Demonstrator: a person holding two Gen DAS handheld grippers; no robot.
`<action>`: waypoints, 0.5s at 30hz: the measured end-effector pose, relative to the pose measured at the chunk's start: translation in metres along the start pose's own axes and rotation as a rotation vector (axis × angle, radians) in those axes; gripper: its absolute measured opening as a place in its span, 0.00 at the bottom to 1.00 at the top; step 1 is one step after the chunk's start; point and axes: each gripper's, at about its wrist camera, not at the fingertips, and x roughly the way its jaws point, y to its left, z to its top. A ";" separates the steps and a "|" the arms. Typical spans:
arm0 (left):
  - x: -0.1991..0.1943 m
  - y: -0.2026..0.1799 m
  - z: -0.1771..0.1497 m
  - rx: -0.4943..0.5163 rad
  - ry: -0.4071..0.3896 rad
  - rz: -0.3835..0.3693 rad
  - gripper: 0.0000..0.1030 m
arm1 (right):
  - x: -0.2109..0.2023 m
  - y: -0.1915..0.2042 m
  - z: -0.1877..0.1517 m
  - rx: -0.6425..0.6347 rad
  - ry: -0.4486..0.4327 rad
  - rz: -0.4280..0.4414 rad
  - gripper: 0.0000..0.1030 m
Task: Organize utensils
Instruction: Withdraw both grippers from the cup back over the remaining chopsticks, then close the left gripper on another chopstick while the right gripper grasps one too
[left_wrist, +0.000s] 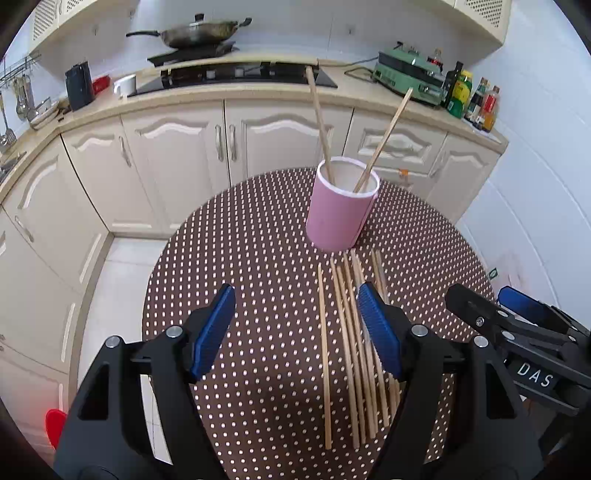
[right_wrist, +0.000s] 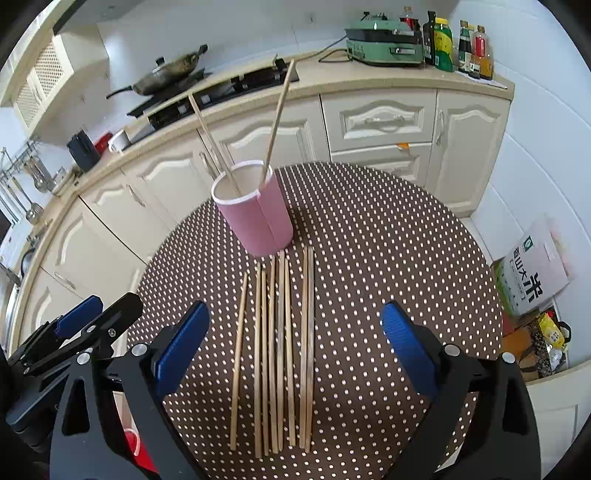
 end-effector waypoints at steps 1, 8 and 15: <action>0.002 0.001 -0.003 0.001 0.010 0.003 0.67 | 0.003 0.000 -0.003 -0.003 0.012 -0.007 0.89; 0.020 0.007 -0.022 0.002 0.088 0.009 0.68 | 0.018 0.002 -0.018 -0.021 0.069 -0.014 0.89; 0.041 0.010 -0.039 0.000 0.160 0.015 0.68 | 0.036 0.000 -0.030 -0.029 0.120 -0.060 0.89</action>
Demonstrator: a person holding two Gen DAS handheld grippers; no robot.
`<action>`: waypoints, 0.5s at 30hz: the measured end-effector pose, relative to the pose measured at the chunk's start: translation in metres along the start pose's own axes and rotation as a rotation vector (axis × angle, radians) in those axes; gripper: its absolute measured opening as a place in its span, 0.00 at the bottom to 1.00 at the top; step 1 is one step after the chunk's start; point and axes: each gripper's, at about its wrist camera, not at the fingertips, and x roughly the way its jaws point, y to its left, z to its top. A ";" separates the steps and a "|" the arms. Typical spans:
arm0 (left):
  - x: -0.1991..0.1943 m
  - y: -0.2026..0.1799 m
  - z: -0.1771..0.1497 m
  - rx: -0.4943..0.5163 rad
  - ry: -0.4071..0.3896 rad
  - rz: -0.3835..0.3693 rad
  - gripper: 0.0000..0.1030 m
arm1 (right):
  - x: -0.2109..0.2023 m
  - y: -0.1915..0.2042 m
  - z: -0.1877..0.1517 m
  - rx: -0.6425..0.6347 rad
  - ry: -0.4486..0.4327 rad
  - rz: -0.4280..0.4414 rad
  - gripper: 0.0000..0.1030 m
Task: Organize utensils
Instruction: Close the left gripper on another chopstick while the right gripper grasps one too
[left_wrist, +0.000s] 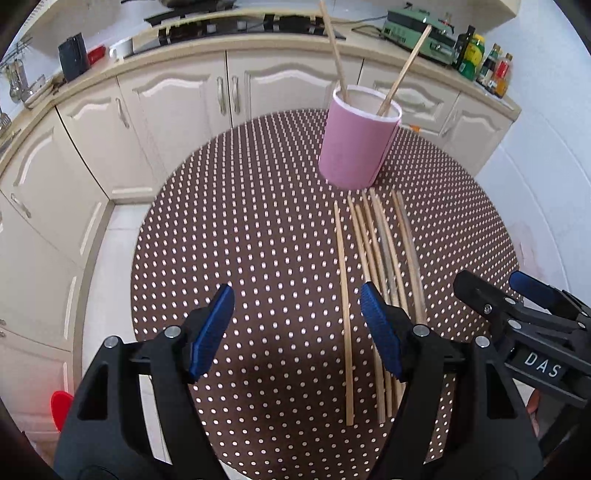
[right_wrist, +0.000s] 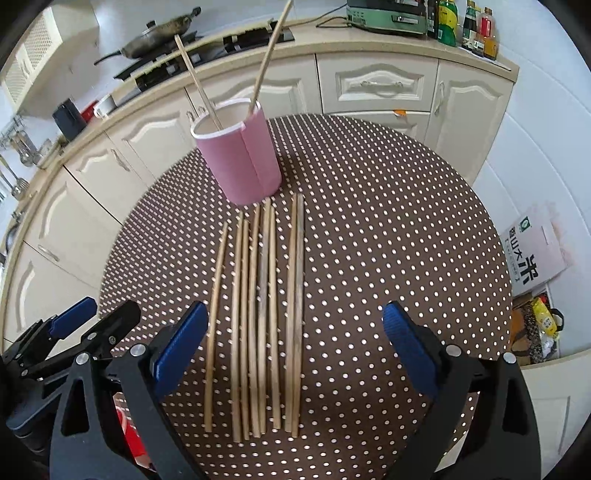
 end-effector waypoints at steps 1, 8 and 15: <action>0.003 0.001 -0.002 -0.003 0.012 -0.001 0.68 | 0.003 0.000 -0.001 -0.004 0.006 -0.009 0.89; 0.025 0.003 -0.009 -0.021 0.073 -0.020 0.68 | 0.023 -0.007 -0.008 -0.003 0.051 -0.068 0.89; 0.049 -0.003 -0.007 -0.021 0.137 -0.043 0.68 | 0.046 -0.017 -0.008 0.001 0.093 -0.131 0.89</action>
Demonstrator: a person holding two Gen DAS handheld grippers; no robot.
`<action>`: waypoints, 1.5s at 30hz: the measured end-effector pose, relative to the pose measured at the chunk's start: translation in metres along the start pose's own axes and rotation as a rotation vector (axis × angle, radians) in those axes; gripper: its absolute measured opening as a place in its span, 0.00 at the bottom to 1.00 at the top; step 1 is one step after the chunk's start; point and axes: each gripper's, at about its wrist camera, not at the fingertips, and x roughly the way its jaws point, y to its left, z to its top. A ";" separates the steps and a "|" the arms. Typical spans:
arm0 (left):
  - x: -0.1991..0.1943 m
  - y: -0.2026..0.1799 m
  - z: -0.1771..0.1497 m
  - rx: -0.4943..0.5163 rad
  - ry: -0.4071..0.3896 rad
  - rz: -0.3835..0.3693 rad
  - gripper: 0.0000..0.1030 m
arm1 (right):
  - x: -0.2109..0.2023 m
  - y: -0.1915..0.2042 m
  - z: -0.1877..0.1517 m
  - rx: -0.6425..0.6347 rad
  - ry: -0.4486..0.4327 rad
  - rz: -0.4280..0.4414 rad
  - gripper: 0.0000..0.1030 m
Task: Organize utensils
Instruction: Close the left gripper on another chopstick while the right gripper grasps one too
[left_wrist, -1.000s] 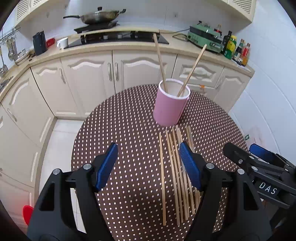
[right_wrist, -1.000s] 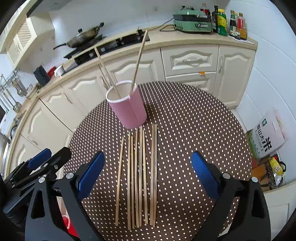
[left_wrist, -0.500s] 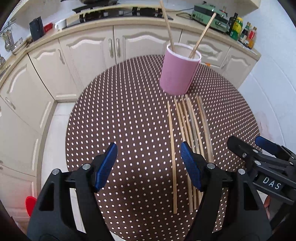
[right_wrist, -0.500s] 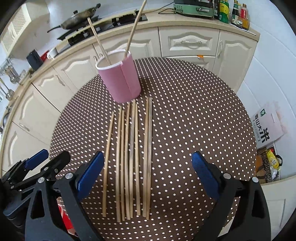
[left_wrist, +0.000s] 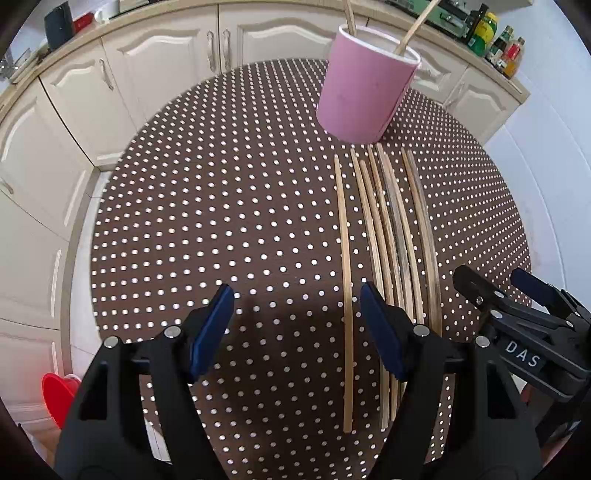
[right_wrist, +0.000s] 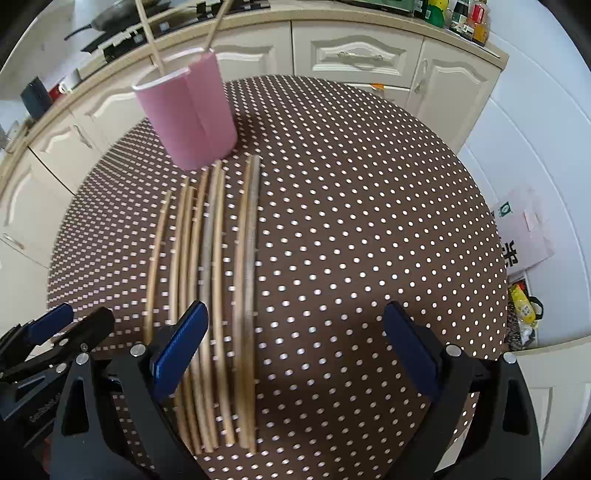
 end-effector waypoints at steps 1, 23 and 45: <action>0.003 -0.001 0.001 0.003 0.006 -0.001 0.68 | 0.004 -0.001 0.001 0.001 0.006 -0.005 0.89; 0.062 -0.027 0.053 0.068 0.069 0.092 0.68 | 0.058 -0.009 0.041 -0.014 0.092 -0.032 0.89; 0.096 0.000 0.150 -0.051 0.059 0.018 0.07 | 0.076 0.047 0.090 -0.100 0.045 0.046 0.05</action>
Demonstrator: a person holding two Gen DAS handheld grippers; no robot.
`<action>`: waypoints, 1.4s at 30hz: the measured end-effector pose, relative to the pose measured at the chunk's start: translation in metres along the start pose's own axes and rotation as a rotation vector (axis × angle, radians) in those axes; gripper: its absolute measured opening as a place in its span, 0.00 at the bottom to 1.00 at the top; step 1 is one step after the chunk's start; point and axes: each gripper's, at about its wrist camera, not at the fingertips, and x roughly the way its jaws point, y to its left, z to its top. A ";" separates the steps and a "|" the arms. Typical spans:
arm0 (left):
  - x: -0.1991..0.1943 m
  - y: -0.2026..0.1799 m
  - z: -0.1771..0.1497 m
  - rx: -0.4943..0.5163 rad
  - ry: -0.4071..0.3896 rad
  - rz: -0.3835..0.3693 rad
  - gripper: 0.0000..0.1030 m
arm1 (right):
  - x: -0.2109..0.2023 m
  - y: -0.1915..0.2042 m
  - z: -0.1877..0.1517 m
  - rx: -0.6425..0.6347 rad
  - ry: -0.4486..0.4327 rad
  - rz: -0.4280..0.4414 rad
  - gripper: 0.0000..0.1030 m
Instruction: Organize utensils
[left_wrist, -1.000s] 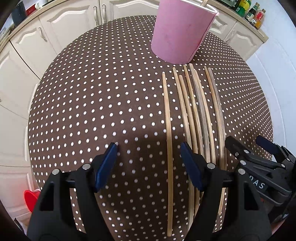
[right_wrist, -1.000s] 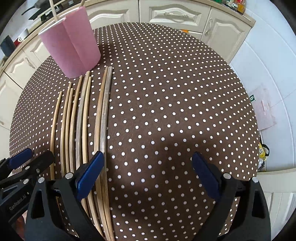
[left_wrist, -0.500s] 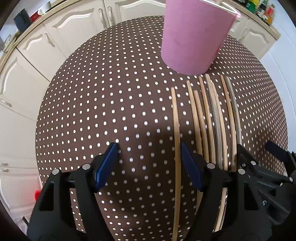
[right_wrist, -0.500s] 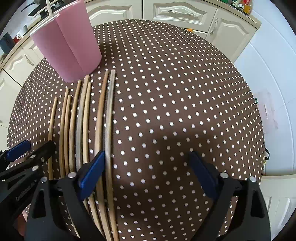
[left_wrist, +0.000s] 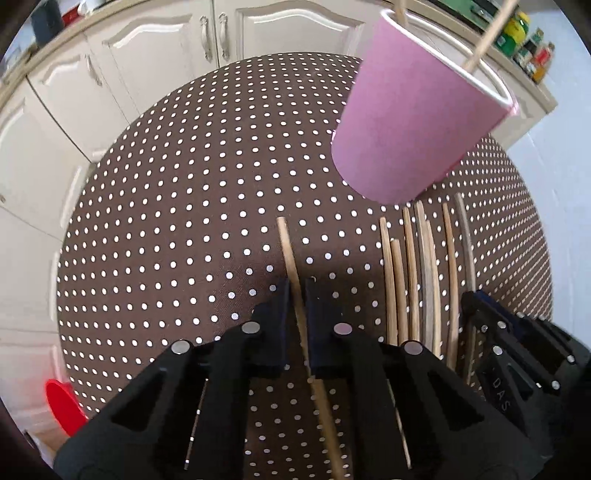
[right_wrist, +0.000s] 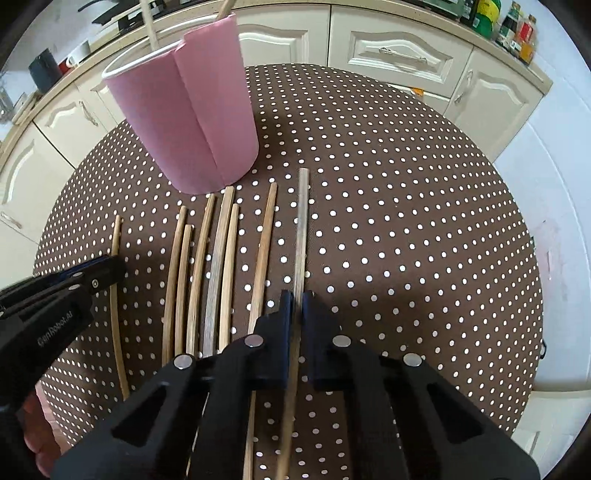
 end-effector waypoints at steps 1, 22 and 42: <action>0.000 0.004 0.001 -0.009 0.002 -0.008 0.07 | 0.003 -0.009 0.003 0.019 0.003 0.013 0.05; -0.076 0.006 -0.025 -0.014 -0.159 -0.069 0.06 | -0.065 -0.060 0.008 0.150 -0.162 0.122 0.04; -0.176 -0.016 -0.029 0.002 -0.401 -0.077 0.06 | -0.167 -0.071 0.011 0.208 -0.477 0.171 0.04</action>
